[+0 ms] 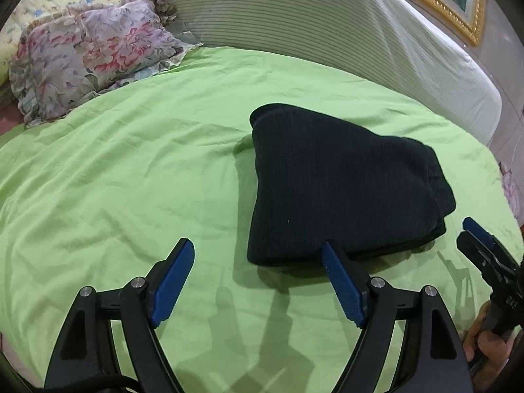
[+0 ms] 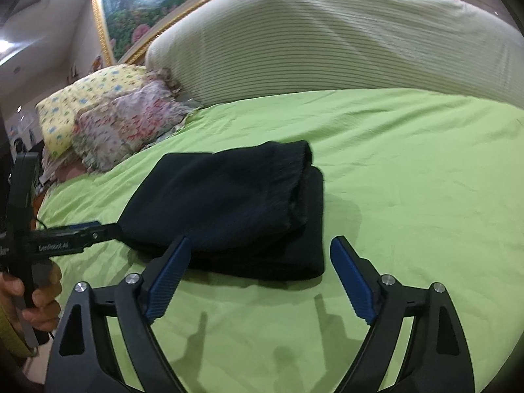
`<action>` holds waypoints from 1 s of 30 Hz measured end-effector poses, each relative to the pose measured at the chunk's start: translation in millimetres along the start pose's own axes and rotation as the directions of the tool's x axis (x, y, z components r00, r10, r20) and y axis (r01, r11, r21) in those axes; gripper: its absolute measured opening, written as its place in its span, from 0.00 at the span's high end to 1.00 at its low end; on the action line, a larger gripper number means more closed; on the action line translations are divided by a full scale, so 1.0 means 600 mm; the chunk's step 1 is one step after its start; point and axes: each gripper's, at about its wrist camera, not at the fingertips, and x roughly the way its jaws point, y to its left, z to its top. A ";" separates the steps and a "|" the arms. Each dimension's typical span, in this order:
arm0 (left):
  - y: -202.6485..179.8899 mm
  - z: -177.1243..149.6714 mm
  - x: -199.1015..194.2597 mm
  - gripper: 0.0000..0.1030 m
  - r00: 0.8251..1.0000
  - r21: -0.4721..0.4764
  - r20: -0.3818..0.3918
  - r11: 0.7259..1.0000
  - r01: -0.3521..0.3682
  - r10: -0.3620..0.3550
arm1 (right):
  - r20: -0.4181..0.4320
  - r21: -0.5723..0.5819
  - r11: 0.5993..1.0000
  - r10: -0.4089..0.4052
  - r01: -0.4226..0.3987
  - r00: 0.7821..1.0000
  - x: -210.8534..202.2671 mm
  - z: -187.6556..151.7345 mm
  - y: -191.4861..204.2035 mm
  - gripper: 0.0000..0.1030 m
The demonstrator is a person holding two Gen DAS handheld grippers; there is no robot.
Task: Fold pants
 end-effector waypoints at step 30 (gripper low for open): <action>-0.040 -0.058 -0.020 0.16 0.993 0.121 0.061 0.987 -0.105 0.098 | 0.033 -0.144 0.986 -0.074 0.078 0.997 -0.001 -0.021 0.046 0.00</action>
